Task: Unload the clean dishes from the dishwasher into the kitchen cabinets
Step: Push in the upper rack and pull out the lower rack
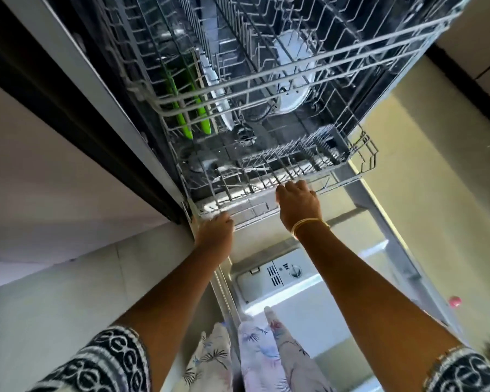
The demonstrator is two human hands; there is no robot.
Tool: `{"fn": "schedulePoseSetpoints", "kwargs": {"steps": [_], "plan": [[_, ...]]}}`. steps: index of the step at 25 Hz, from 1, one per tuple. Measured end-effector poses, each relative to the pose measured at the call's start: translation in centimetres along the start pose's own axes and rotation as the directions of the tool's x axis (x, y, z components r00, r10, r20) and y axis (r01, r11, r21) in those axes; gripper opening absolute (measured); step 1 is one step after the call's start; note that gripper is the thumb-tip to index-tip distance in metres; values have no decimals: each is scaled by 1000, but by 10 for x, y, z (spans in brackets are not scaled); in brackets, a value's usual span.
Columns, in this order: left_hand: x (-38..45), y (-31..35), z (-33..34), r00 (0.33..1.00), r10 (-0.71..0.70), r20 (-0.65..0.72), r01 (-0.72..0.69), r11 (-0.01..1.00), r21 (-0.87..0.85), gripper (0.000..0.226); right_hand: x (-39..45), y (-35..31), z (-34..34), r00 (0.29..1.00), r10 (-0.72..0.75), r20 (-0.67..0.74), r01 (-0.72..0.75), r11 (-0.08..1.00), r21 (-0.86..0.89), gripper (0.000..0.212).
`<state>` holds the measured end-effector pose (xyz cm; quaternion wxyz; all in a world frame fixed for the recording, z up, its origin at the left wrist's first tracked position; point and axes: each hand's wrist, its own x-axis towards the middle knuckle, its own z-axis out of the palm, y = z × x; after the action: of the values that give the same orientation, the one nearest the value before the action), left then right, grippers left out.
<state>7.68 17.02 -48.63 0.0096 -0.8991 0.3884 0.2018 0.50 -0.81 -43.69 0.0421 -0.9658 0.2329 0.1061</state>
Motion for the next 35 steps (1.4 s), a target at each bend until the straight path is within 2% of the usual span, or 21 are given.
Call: {"fn": "schedulePoseSetpoints", "kwargs": {"steps": [8,15,19,24,29,32,35], "plan": [[-74,50,36,986,71,151,-59,995,-81,43,-95,29,9,986,30,161,-22,998,-53,29],[-120,81,59,977,115,179,-85,982,-168,43,-149,43,22,976,107,188,-103,994,-32,26],[-140,97,72,974,102,204,-70,985,-157,45,-181,48,32,975,134,176,-133,991,-21,26],[-184,120,94,938,155,311,-82,968,-237,49,-234,59,40,951,209,230,-195,977,-82,28],[-237,149,111,928,193,317,-92,947,-307,47,-291,78,53,933,208,294,-178,976,-128,28],[-257,157,115,907,228,353,-143,957,-251,44,-313,86,57,938,176,300,-141,981,-135,29],[-259,154,99,867,226,445,-114,957,-266,48,-319,83,52,930,152,334,-113,985,-134,36]]}}
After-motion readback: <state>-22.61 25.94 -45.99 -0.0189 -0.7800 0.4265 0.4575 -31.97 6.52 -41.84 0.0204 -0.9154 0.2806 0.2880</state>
